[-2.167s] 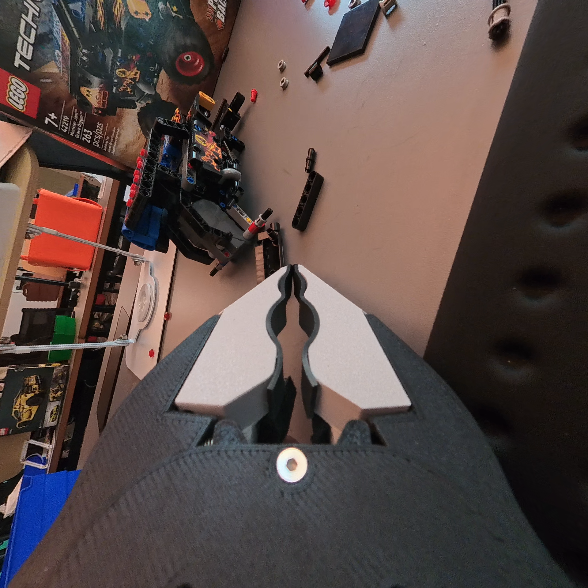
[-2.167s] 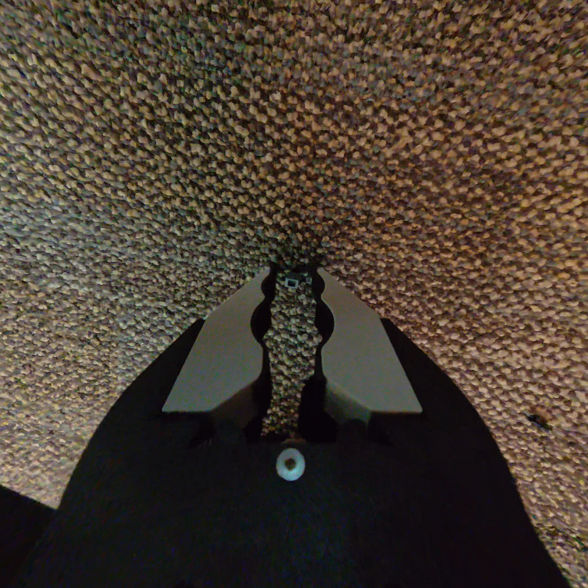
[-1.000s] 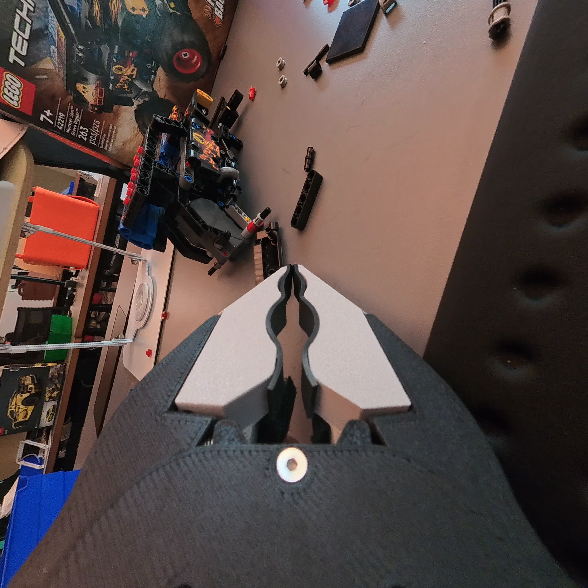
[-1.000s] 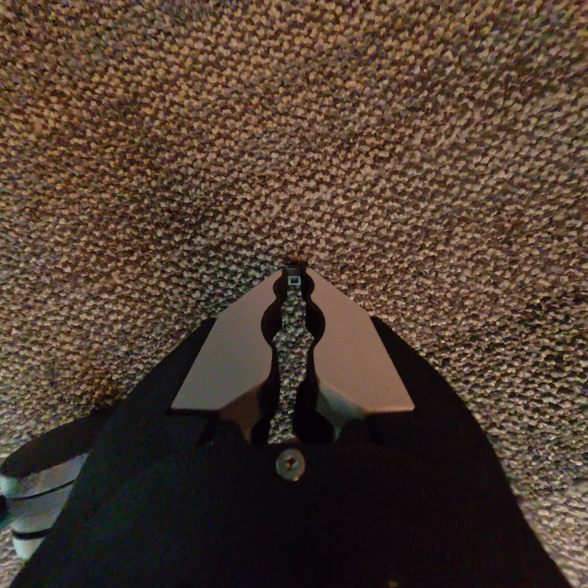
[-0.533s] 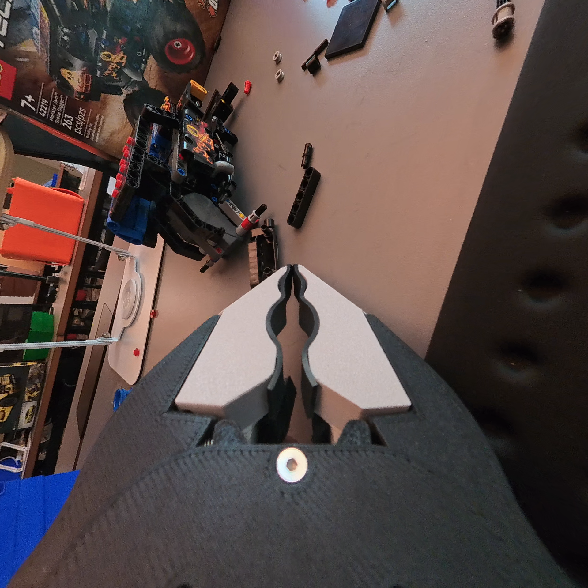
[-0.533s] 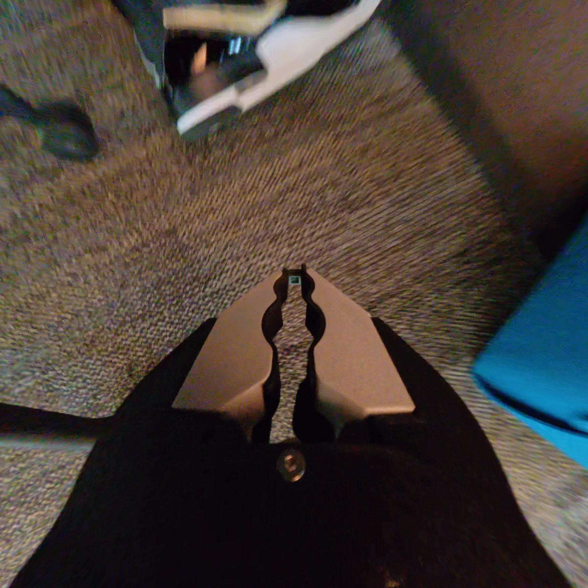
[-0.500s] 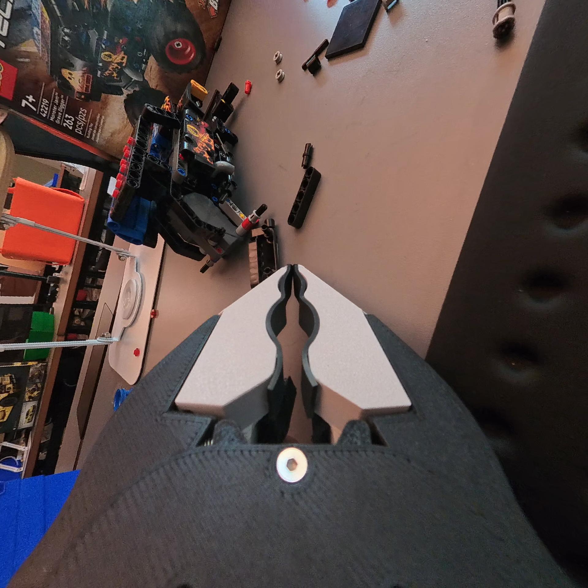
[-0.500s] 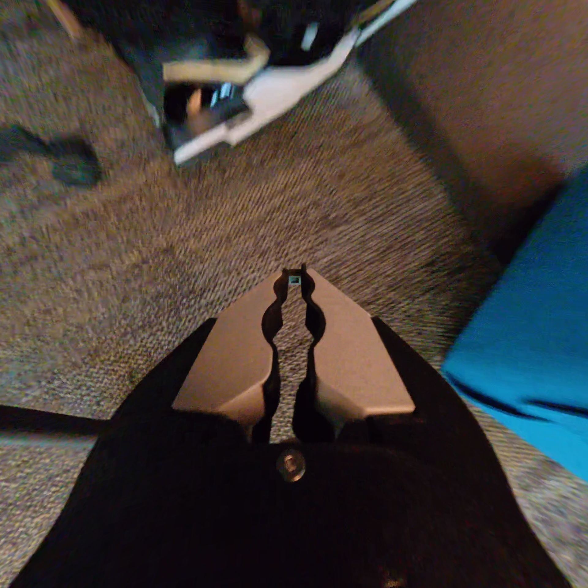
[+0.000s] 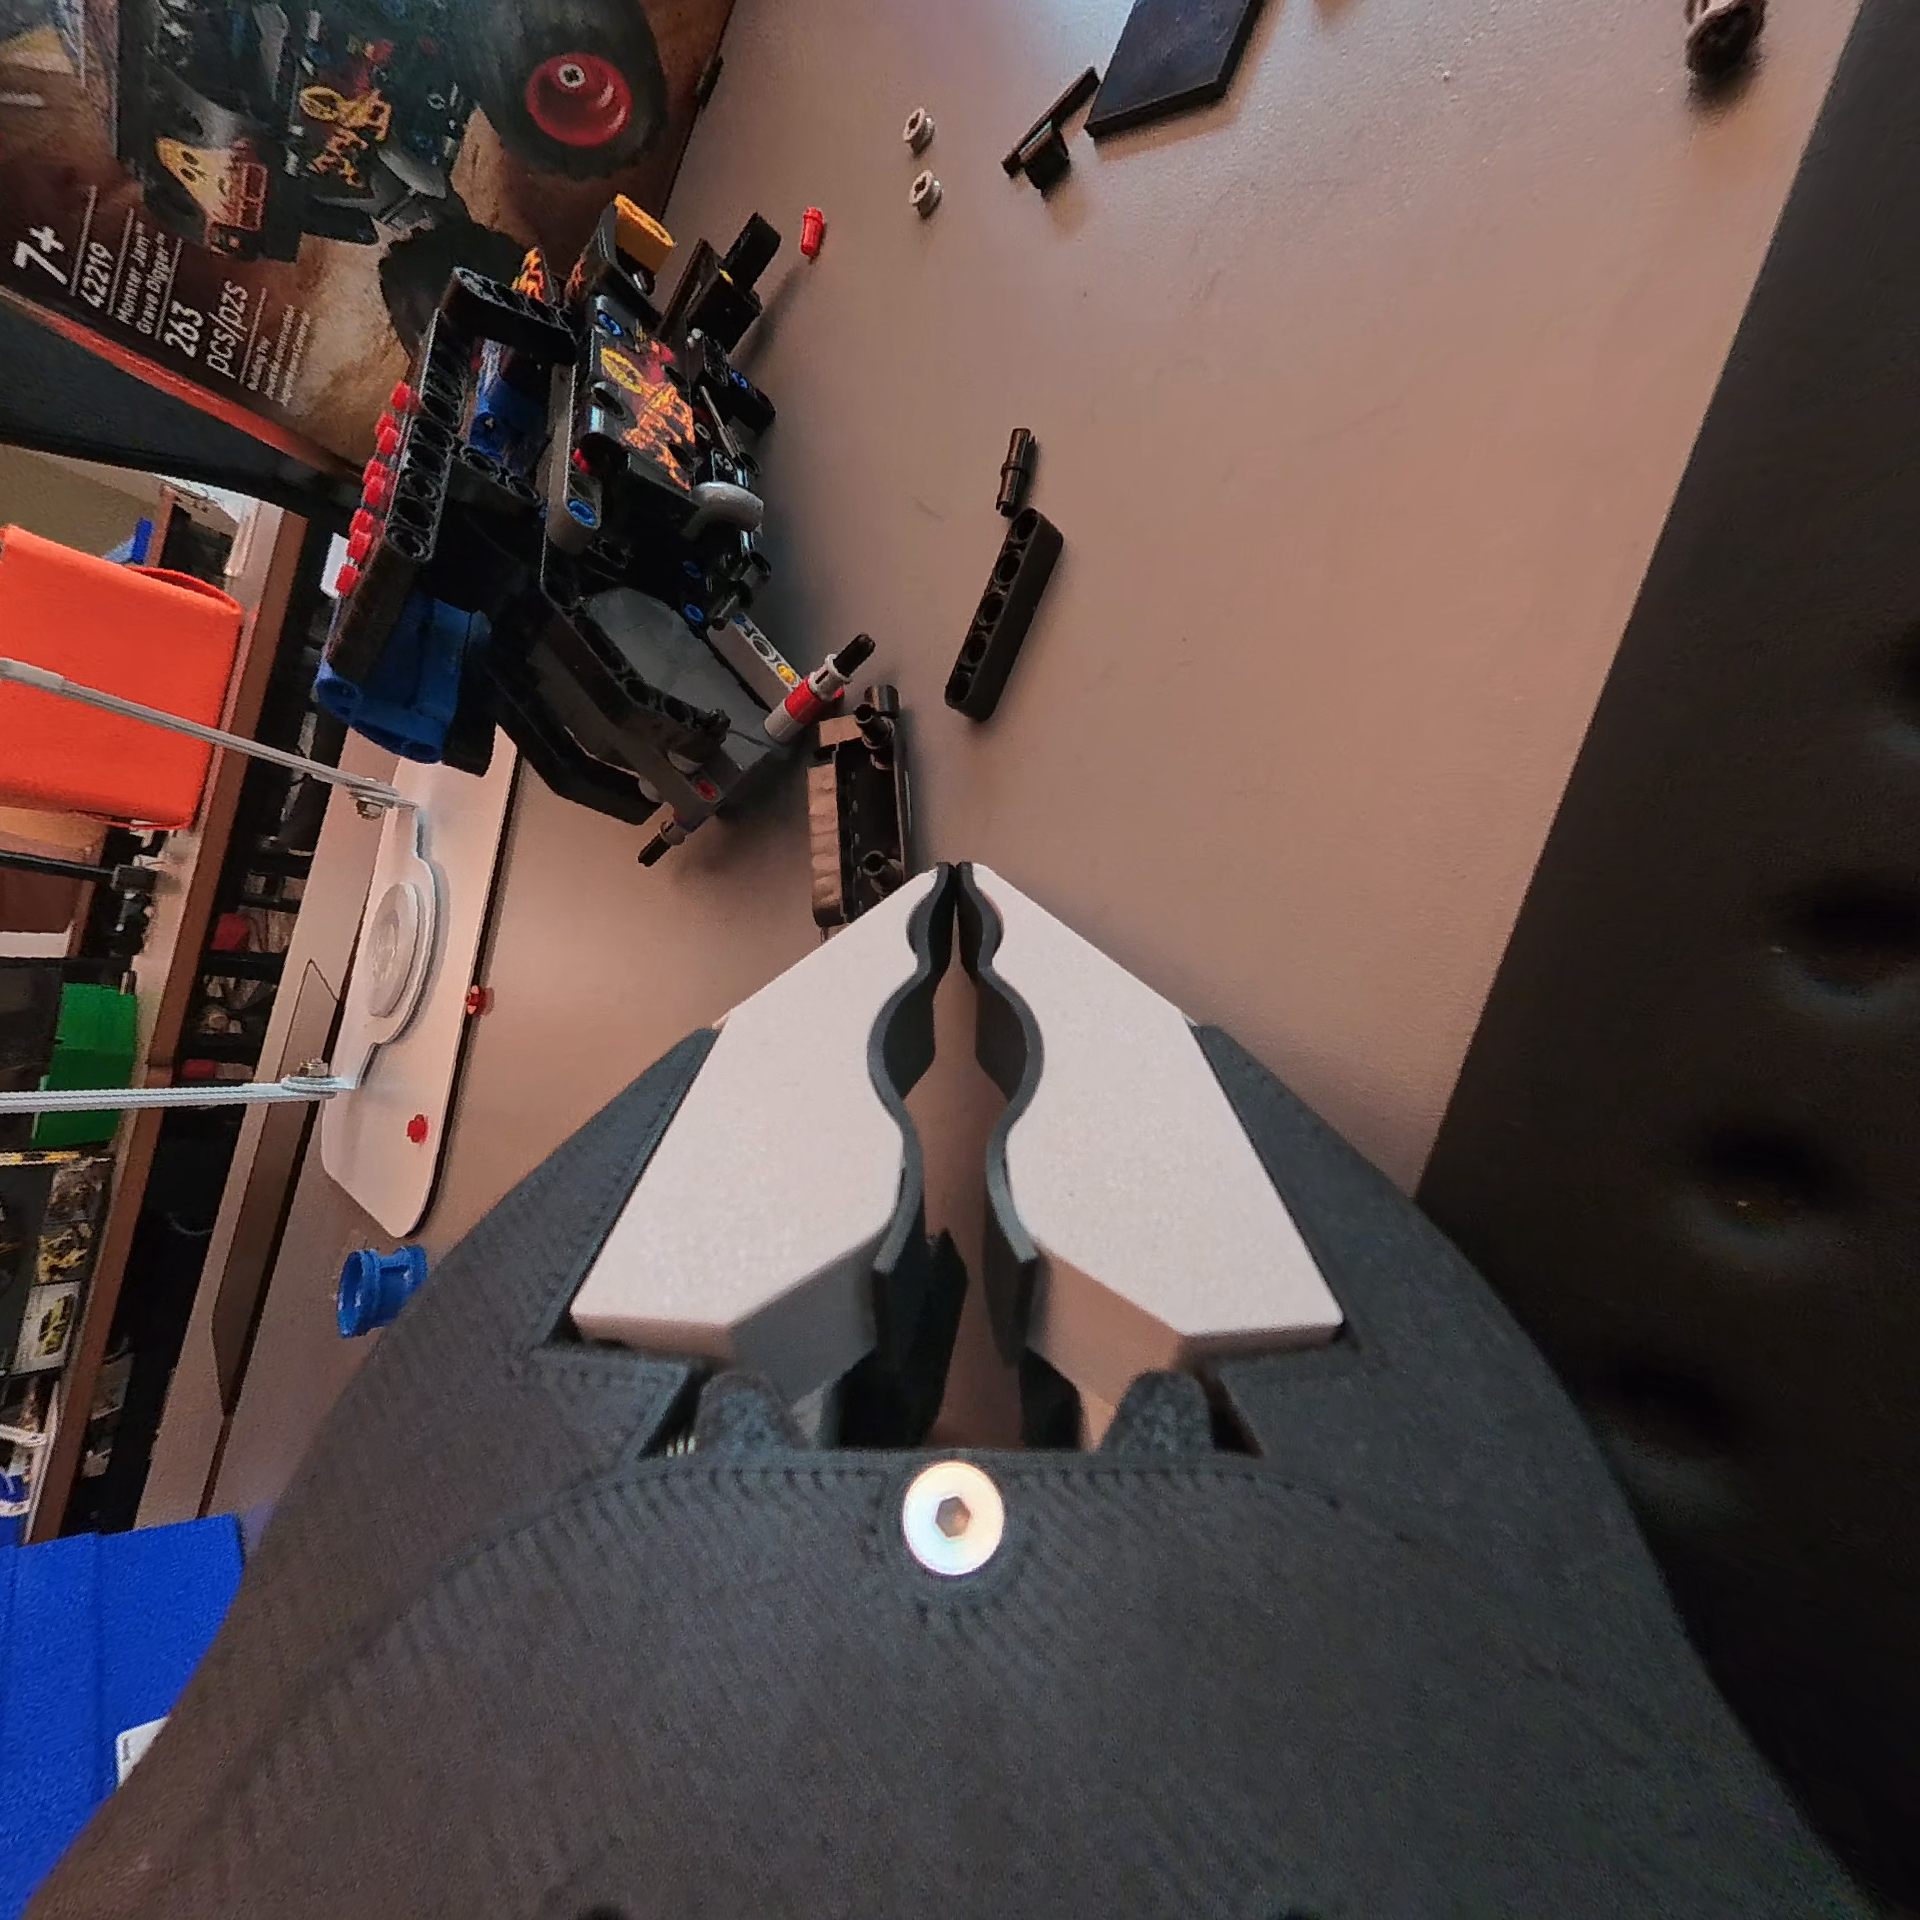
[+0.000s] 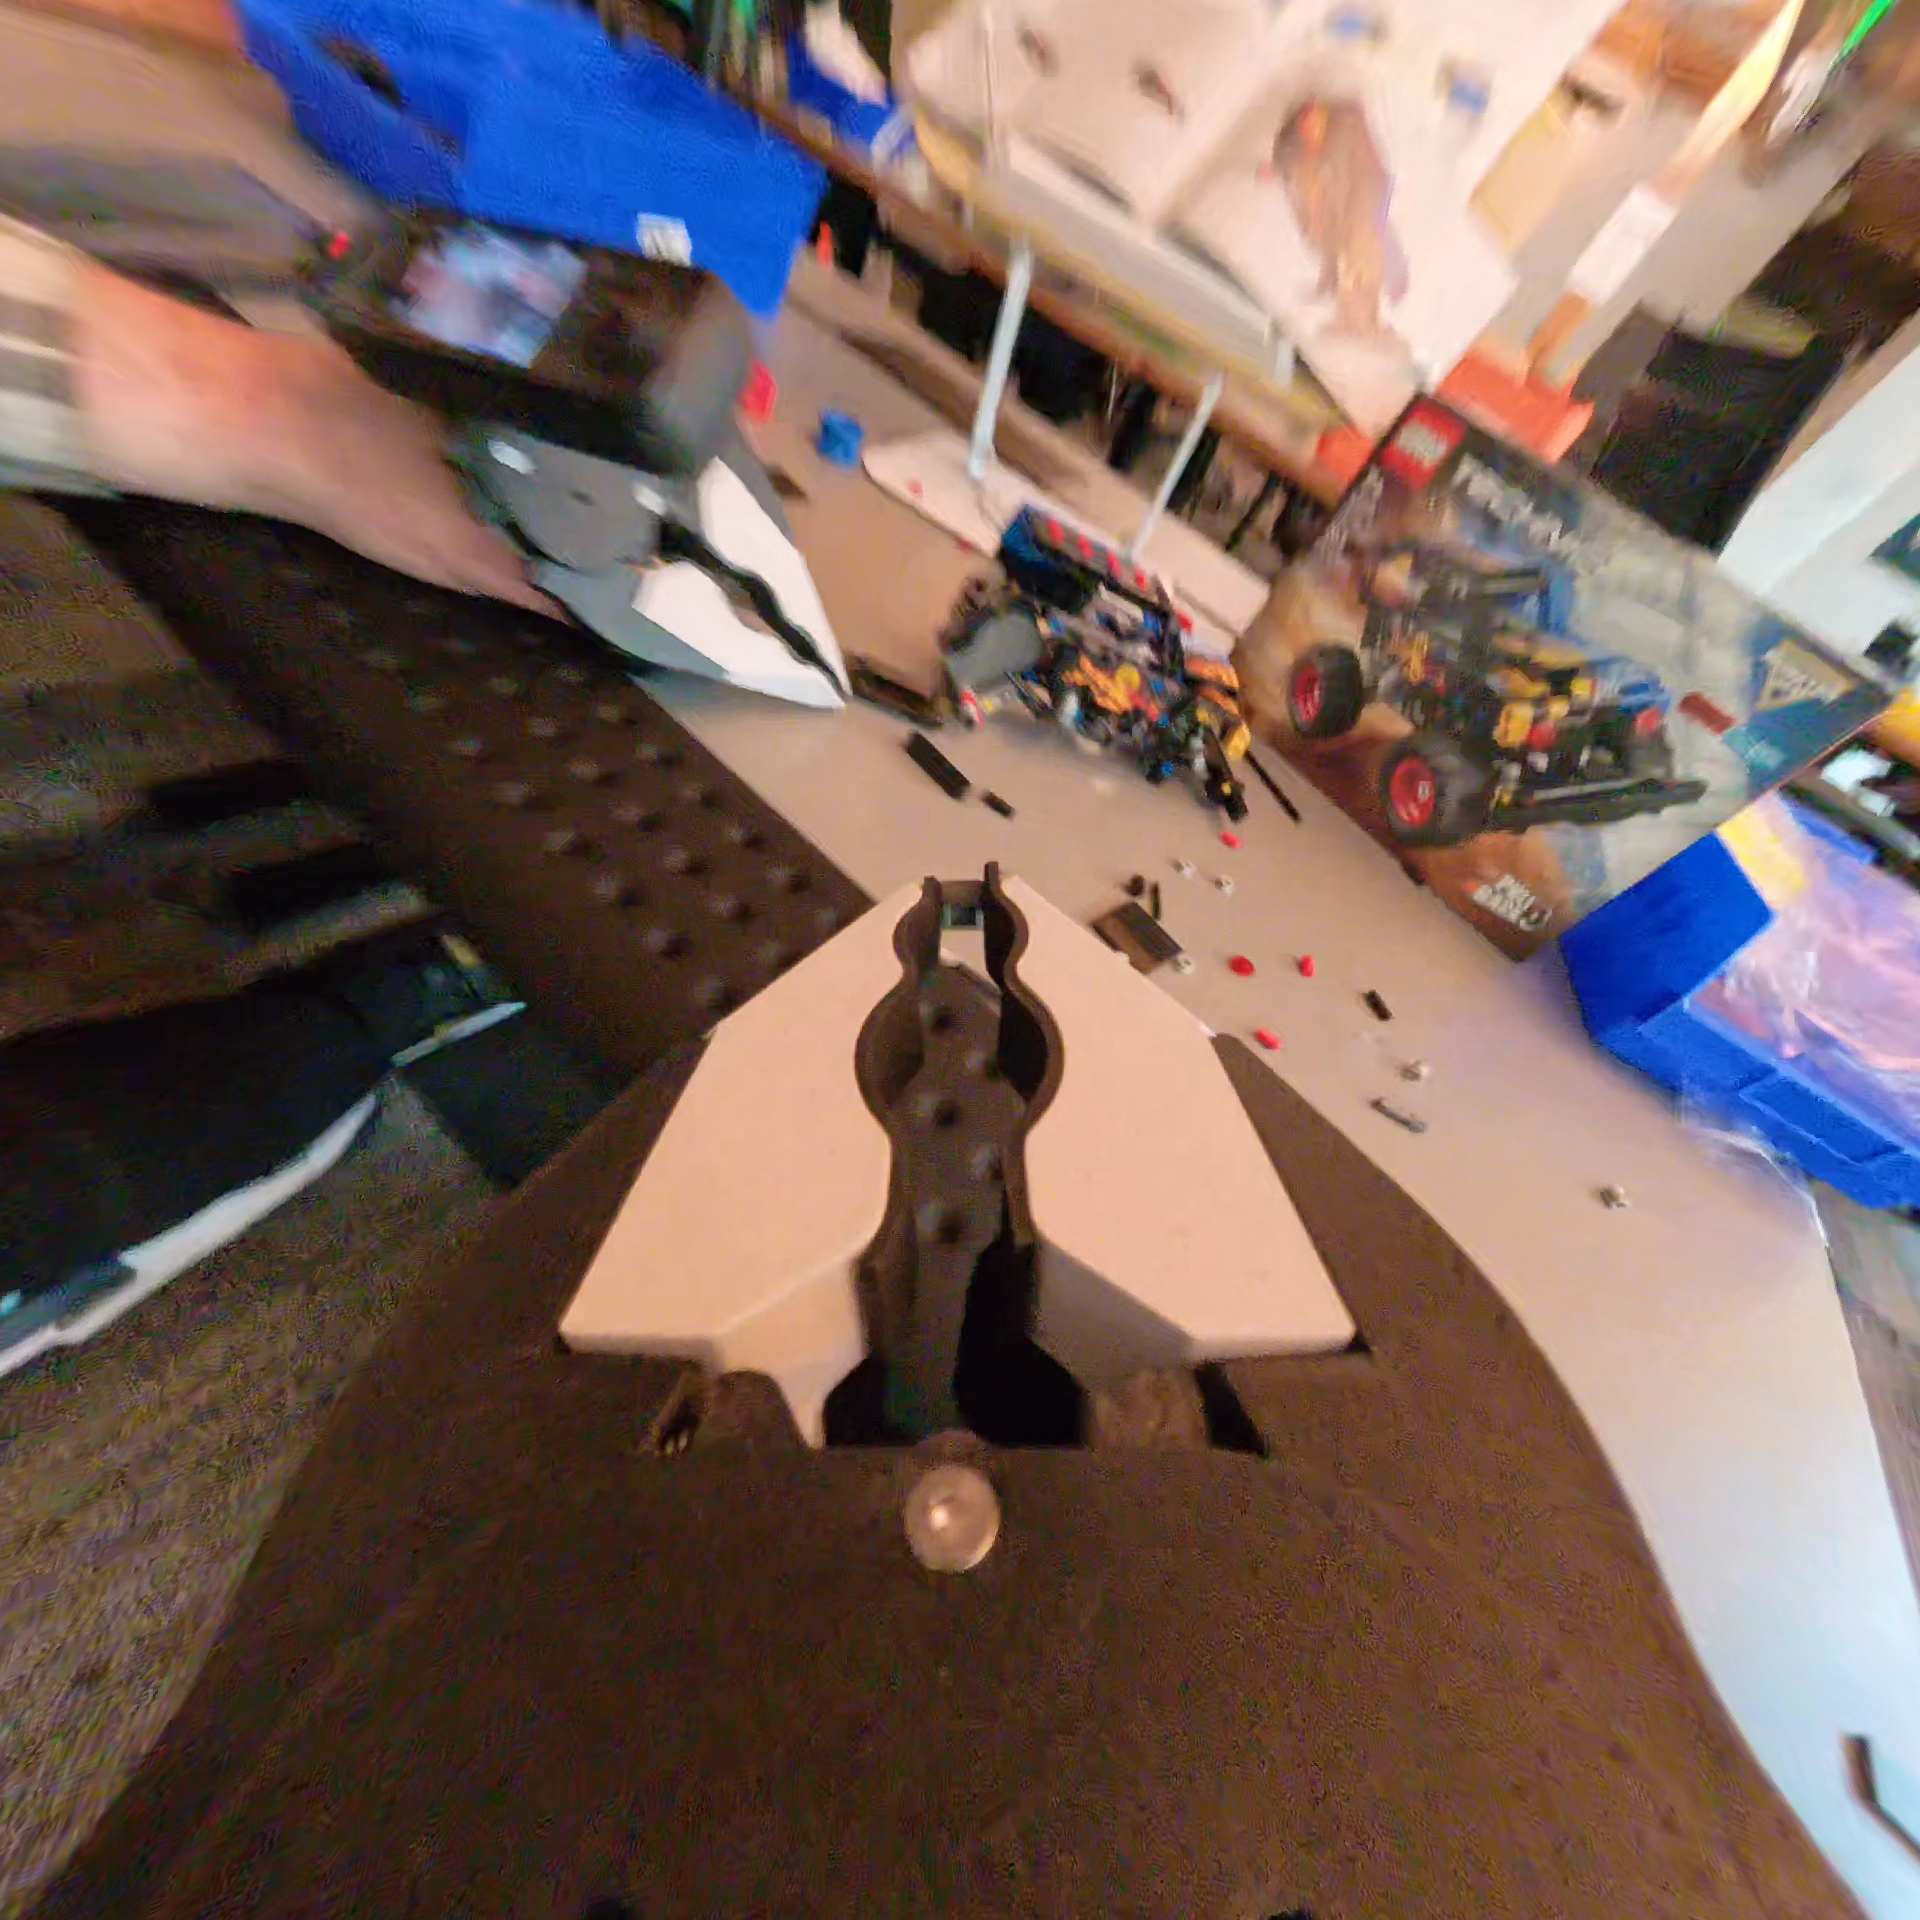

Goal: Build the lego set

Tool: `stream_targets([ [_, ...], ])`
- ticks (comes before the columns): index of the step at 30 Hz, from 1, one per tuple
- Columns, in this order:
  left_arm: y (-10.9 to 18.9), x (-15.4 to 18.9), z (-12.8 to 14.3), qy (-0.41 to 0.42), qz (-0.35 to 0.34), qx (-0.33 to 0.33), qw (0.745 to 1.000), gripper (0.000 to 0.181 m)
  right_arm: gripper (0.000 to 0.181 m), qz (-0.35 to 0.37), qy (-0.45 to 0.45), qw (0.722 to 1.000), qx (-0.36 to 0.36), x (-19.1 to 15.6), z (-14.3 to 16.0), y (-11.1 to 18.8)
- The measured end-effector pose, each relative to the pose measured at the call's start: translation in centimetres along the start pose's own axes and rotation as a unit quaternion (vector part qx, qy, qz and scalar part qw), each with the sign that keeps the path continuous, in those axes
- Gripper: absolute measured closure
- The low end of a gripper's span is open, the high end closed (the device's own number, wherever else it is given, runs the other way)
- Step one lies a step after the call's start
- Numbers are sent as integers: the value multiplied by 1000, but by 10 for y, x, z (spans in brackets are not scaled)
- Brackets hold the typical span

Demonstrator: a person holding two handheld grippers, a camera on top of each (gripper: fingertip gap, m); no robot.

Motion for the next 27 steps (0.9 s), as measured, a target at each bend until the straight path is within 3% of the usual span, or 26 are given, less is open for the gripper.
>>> stream_targets([
  [4,0,0,0,4,2,5,1000,181,175,2,0,993,-117,44,38,-53],
  [6,1,0,0,7,3,7,1000,181,171,-5,-21,983,-181,55,67,-68],
  [8,0,0,-1,8,4,8,1000,181,170,-23,-73,977,-198,60,87,-74],
  [11,0,0,-1,9,5,10,1000,181,168,-12,-96,979,-181,71,89,-62],
  [14,0,0,-1,10,5,10,1000,181,163,-21,-114,989,-87,62,54,-33],
  [17,0,0,-1,9,5,10,1000,181,169,-169,-112,979,-35,-18,25,15],
  [20,0,1,-1,6,4,8,1000,181,166,-295,-130,944,-73,-119,64,50],
  [23,-1,1,-1,5,3,7,1000,181,160,-343,-239,899,-130,-217,162,63],
  [27,-1,1,-1,4,4,7,1000,181,149,-333,-287,855,-274,-349,352,82],
])
Point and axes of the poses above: each gripper's, where its closed fingertips meet, y back along the fingers, z out of its underside, x = y × z across the jaws, the point moved 3 cm from there along y, back along the fingers, and after that the axes turned 14 degrees about x, right-handed, at the moved point
